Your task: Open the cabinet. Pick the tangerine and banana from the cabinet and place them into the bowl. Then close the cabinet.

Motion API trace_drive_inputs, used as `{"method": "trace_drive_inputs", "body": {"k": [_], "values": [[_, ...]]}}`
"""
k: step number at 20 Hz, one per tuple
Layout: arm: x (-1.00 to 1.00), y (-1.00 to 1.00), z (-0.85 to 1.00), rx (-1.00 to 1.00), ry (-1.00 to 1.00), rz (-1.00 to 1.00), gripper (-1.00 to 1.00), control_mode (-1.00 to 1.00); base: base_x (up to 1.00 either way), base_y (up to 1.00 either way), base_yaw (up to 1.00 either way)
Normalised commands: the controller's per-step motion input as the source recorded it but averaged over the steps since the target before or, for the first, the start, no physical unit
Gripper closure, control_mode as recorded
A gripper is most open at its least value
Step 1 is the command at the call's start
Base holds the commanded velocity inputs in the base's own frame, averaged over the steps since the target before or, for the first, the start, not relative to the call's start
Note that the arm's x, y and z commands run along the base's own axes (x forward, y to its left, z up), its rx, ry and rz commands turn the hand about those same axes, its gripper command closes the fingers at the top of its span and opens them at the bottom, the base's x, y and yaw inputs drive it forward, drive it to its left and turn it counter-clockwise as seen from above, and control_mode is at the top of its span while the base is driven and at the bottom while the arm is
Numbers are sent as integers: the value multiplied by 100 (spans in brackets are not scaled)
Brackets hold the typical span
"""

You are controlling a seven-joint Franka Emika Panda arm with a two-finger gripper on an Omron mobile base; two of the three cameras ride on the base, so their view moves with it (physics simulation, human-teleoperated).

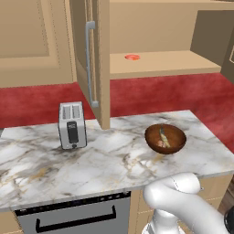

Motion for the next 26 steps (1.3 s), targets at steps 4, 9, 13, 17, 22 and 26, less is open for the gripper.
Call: {"method": "trace_drive_inputs", "body": {"k": [4,9,13,17,22,26], "values": [[0,22,9,0,-15,0,-100,-100,0,0,0],[1,42,6,0,-12,0,-100,-100,0,0,0],[0,53,15,0,-14,0,-100,-100,0,0,0],[0,49,33,0,-14,0,-100,-100,0,0,0],[0,55,39,0,-6,0,-100,-100,0,0,0],[1,60,24,0,3,0,-100,-100,0,0,0]]}}
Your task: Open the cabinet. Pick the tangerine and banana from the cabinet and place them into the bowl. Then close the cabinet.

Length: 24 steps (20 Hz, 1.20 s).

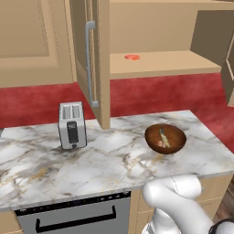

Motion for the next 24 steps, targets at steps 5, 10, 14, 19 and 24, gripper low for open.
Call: {"method": "trace_drive_inputs", "body": {"k": [5,10,14,19,24], "values": [[6,58,8,0,19,-3,-100,-100,0,0,0],[5,36,17,0,29,-9,-100,-100,0,0,0],[14,33,21,0,33,-11,-100,-100,0,0,0],[36,28,3,0,24,-5,-100,-100,0,0,0],[74,4,-12,2,3,3,-100,-100,0,0,0]]}}
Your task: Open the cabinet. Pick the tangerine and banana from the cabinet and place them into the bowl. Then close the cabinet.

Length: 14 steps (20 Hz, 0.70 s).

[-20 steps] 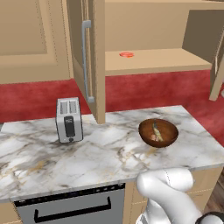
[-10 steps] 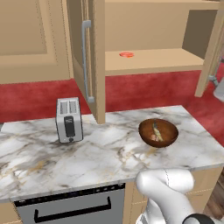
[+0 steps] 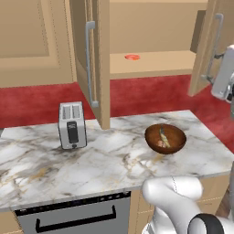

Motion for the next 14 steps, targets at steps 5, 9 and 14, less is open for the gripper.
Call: {"method": "trace_drive_inputs", "body": {"k": [5,9,14], "values": [[94,0,-28,7,5,11,-100,-100,0,0,0],[100,0,-24,8,22,9,-100,-100,0,0,0],[97,1,-6,7,25,3,-100,-100,0,0,0]]}}
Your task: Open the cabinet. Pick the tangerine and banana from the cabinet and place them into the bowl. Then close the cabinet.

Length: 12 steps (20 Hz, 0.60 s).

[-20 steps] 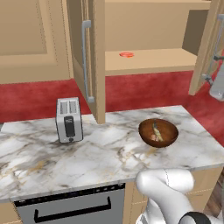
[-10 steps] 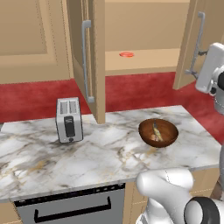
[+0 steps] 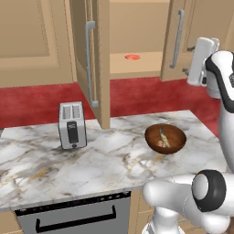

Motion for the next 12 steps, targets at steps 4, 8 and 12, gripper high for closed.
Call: {"method": "trace_drive_inputs", "body": {"k": [4,8,12], "values": [[82,0,0,5,24,0,-100,-100,0,0,0],[62,0,0,3,18,0,-100,-100,0,0,0],[50,0,-1,1,11,-2,-100,-100,0,0,0]]}}
